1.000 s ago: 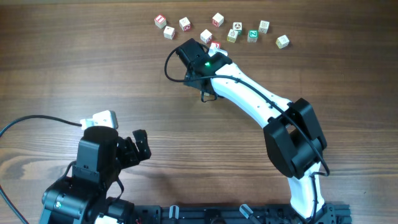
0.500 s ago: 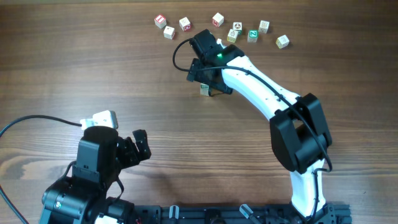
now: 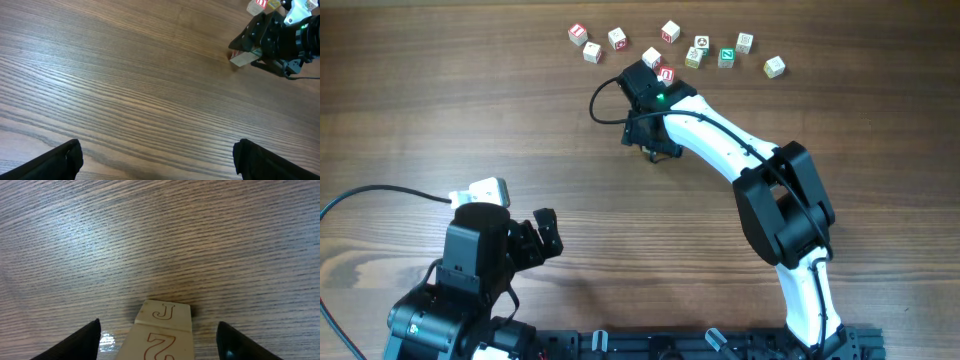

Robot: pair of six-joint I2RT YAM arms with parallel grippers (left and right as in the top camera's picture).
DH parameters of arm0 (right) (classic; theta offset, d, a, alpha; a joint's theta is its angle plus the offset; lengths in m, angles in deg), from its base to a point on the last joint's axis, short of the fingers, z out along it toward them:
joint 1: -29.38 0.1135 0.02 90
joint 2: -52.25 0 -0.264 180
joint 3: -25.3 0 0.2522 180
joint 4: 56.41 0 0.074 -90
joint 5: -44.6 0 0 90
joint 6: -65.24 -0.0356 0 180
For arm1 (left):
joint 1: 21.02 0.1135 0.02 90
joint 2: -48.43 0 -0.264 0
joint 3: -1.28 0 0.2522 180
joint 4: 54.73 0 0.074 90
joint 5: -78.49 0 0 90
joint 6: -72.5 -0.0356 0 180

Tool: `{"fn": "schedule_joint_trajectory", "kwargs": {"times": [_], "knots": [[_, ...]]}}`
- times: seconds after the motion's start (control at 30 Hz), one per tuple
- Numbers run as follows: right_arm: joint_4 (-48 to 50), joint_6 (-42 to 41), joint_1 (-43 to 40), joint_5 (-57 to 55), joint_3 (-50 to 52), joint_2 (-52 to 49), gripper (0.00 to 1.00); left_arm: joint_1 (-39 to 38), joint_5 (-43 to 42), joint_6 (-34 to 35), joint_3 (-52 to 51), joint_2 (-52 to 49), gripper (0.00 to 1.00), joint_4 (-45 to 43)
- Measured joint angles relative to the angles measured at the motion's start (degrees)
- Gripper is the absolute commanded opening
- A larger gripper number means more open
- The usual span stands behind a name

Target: Form a tower

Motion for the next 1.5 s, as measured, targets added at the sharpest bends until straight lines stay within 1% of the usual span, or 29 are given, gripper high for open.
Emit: {"fn": "schedule_joint_trajectory", "kwargs": {"times": [0.1, 0.2, 0.27, 0.43, 0.63, 0.87, 1.1, 1.5], "knots": [[0.0, 1.0, 0.0, -0.2, 0.0, 0.0, 0.52, 0.0, 0.0, 0.0, 0.0, 0.0, 1.0, 0.0], [-0.9, 1.6, 0.0, -0.4, 0.0, 0.0, 0.47, 0.0, 0.0, 0.0, 0.0, 0.0, 1.0, 0.0], [-1.3, 2.5, 0.0, -1.1, 0.0, 0.0, 0.4, 0.0, 0.0, 0.0, 0.0, 0.0, 1.0, 0.0], [-1.5, 6.0, 0.0, -1.5, 0.0, 0.0, 0.32, 0.0, 0.0, 0.0, 0.0, 0.0, 1.0, 0.0], [-0.7, 10.6, 0.0, -1.8, 0.0, 0.0, 0.31, 0.0, 0.0, 0.0, 0.0, 0.0, 1.0, 0.0], [-0.5, 12.5, 0.0, -4.3, -1.3, 0.0, 0.31, 0.0, 0.0, 0.0, 0.0, 0.0, 1.0, 0.0], [-2.3, 12.0, 0.0, -4.3, -1.4, 0.0, 0.31, 0.0, 0.0, 0.0, 0.0, 0.0, 1.0, 0.0], [-2.6, 10.0, 0.0, -2.1, -1.5, 0.0, 0.32, 0.0, 0.0, 0.0, 0.0, 0.0, 1.0, 0.0]]}}
